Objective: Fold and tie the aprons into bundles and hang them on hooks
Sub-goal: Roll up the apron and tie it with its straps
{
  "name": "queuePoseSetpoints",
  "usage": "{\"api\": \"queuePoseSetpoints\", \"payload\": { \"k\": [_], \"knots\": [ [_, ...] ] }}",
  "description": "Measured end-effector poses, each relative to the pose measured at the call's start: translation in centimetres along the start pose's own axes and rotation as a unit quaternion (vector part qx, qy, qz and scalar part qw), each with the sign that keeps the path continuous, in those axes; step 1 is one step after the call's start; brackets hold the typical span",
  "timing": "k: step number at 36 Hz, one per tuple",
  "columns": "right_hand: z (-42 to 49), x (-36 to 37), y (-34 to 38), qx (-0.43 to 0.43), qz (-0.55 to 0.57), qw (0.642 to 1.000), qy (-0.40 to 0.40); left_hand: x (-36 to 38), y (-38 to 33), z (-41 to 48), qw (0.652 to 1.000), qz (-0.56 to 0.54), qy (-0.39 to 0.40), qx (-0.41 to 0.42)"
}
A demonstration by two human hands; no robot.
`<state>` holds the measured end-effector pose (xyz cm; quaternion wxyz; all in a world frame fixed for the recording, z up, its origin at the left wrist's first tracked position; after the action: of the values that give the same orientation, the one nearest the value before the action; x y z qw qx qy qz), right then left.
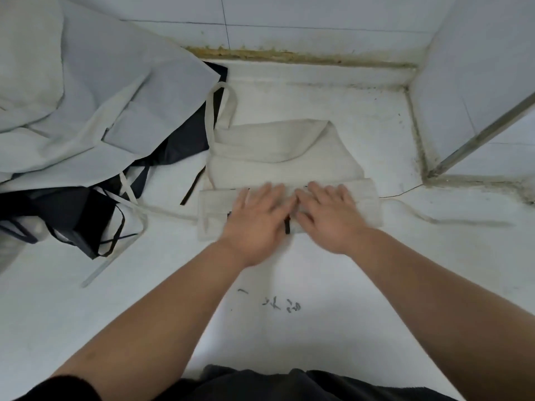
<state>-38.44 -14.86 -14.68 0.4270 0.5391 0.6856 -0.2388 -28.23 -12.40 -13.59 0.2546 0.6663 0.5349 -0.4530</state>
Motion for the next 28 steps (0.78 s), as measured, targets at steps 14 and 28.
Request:
{"api": "queuePoseSetpoints", "payload": {
  "k": [14, 28],
  "knots": [
    [0.9, 0.6, -6.7, 0.084, -0.002, 0.996, 0.032, 3.3, 7.5, -0.5, 0.984, -0.074, 0.041, -0.154],
    [-1.2, -2.8, -5.2, 0.148, 0.020, 0.984, -0.094, 0.9, 5.5, -2.1, 0.974, -0.197, -0.005, -0.113]
  ]
}}
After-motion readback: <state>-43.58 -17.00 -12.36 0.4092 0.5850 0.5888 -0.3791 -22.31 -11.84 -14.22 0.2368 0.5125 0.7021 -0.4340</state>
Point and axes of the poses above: each hand's wrist, its own z-axis towards the middle knuckle, its own x-axis out of the palm, y = z × x, the point moved 10 cm from there along z, towards the middle knuckle, and after that the axes turned 11 degrees about y, right-handed, at the moved point
